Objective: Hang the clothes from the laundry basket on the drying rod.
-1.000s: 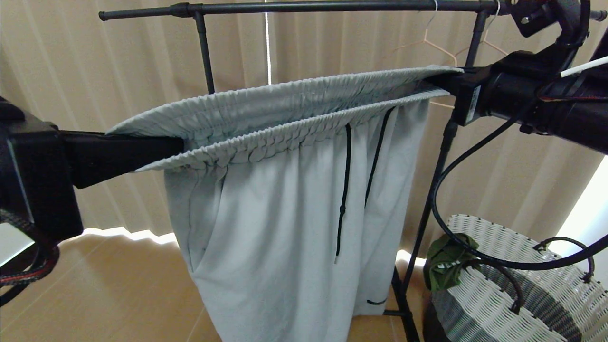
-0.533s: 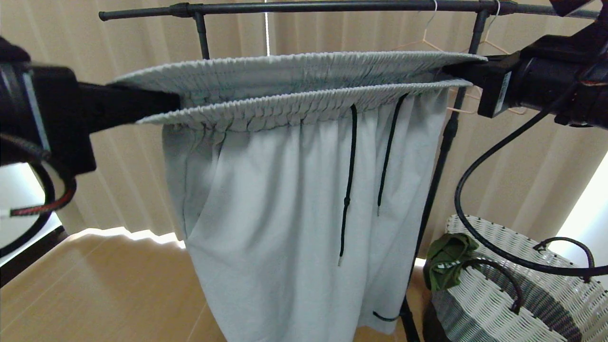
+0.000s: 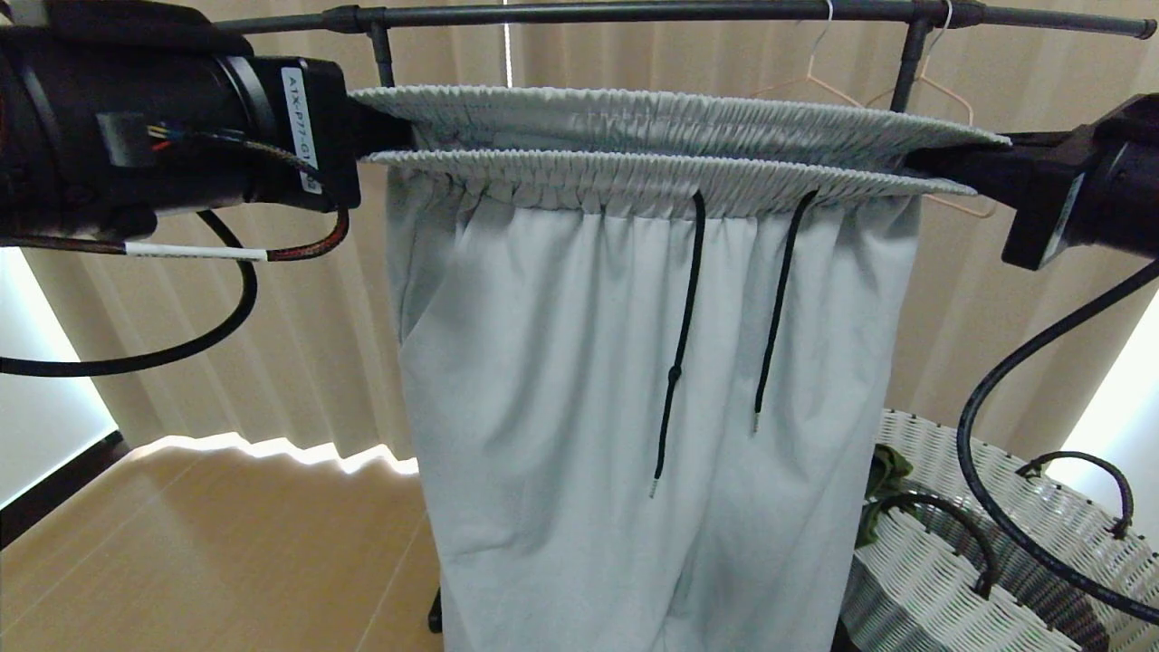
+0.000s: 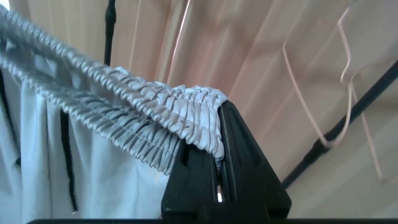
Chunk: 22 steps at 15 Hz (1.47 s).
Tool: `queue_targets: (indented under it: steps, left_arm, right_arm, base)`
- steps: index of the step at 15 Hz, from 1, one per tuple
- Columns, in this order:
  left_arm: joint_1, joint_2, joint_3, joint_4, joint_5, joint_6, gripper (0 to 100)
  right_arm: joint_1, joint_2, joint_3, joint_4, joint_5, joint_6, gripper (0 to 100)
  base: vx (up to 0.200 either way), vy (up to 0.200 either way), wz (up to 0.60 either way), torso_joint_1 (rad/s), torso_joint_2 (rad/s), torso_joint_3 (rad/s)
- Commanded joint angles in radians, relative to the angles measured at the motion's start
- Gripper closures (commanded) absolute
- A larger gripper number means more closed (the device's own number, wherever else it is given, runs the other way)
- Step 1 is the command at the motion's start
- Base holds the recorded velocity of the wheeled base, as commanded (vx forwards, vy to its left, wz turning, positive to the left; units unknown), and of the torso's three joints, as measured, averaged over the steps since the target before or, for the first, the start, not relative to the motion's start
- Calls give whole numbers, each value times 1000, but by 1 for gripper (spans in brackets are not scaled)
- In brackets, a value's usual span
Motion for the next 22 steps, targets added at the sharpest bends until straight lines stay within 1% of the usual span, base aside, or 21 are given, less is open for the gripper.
queue_targets:
  steps: [1, 4, 7, 16, 17, 20, 22]
  left_arm:
    - [3, 19, 5, -43, -1, 4, 100]
    - [3, 19, 6, -59, -1, 5, 100]
    - [3, 19, 26, -64, -1, 5, 100]
    - [4, 14, 39, -82, 0, 7, 100]
    - [4, 14, 39, -82, 0, 7, 100]
    - [6, 15, 54, -86, 0, 5, 100]
    - [6, 29, 69, -125, 0, 7, 100]
  right_arm:
    - [4, -19, 8, -1, 1, -2, 100]
    - [4, -14, -23, 3, 1, -2, 100]
    - [4, -19, -11, 3, 1, -4, 100]
    - [5, -24, 12, 16, 1, -4, 100]
    - [5, -30, 14, 29, 1, -2, 0]
    - [5, -57, 46, 19, 4, -2, 0]
    - [22, -94, 97, 16, 10, 2, 0]
  base:
    - [0, 0, 0, 0, 0, 0]
    - [0, 0, 0, 0, 0, 0]
    - [0, 0, 0, 0, 0, 0]
    - [0, 0, 0, 0, 0, 0]
    - [0, 0, 0, 0, 0, 0]
    - [0, 0, 0, 0, 0, 0]
    - [0, 0, 0, 0, 0, 0]
